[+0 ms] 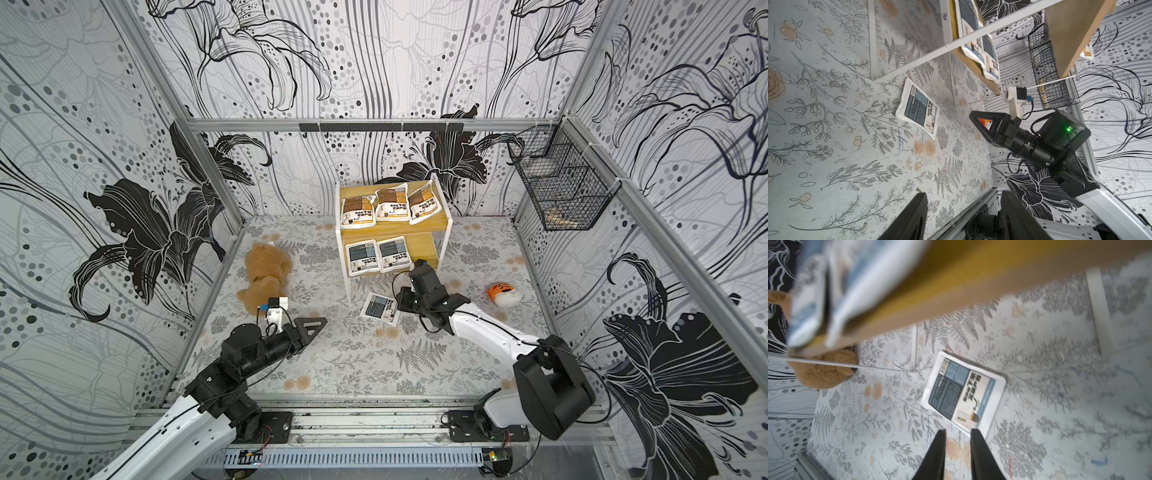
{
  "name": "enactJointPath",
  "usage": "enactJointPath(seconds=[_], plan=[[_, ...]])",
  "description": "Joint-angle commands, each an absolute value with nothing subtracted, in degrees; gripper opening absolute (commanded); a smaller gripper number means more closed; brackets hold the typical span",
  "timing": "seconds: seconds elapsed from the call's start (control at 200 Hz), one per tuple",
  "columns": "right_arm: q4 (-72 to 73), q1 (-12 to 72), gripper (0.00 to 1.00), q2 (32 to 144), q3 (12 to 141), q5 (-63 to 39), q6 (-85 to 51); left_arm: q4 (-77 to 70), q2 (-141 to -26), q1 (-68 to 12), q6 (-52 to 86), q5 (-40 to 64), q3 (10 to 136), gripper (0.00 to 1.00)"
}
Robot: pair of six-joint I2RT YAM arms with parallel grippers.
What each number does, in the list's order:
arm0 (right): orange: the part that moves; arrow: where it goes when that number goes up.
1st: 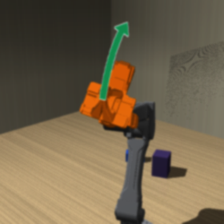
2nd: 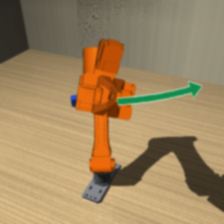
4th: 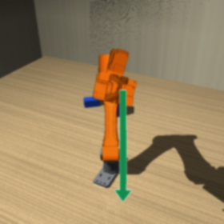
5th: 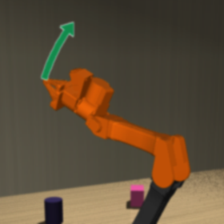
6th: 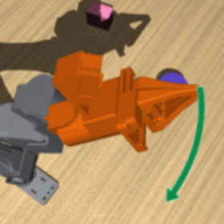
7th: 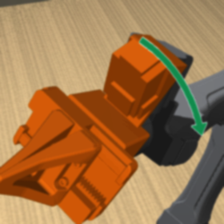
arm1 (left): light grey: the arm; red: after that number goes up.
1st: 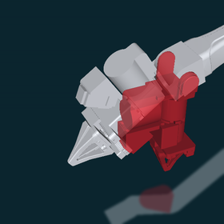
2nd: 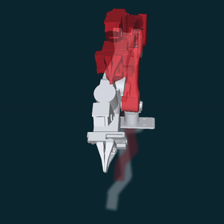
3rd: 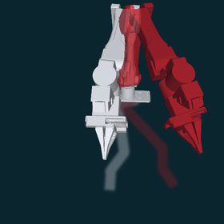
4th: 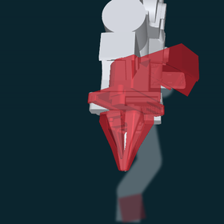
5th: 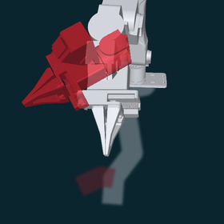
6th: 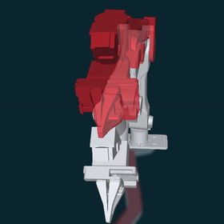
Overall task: Place the bagged coffee beans on the shelf by color
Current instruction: Place the bagged coffee beans on the shelf, then pick up the bagged coffee beans at the center of the board.
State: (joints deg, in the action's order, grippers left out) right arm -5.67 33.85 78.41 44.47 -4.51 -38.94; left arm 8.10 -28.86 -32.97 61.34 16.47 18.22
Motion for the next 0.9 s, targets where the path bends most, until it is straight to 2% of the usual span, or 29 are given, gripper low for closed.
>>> enactJointPath(seconds=[0.0, 0.23, 0.37, 0.621, 0.896], plan=[[-0.8, 34.1, 0.35, 77.7, 40.0, -7.2, -40.8, -1.4, -31.8, -33.7, 63.6, 17.4, 15.1, 0.61], [3.0, 34.1, 0.52, 84.3, 41.2, -7.2, -39.6, -10.5, -43.8, -37.0, 62.7, 16.6, 13.7, 0.61], [4.5, 34.0, 0.58, 88.8, 43.0, -5.3, -38.8, -12.5, -46.3, -37.2, 62.6, 16.8, 12.9, 0.61], [4.7, 34.0, 0.61, 95.3, 47.7, -2.1, -35.0, -11.0, -43.3, -37.3, 63.8, 16.3, 10.1, 0.61], [9.8, 34.1, 0.61, 100.8, 46.2, -5.3, -34.6, -9.8, -42.8, -37.2, 63.7, 16.2, 9.5, 0.61]])
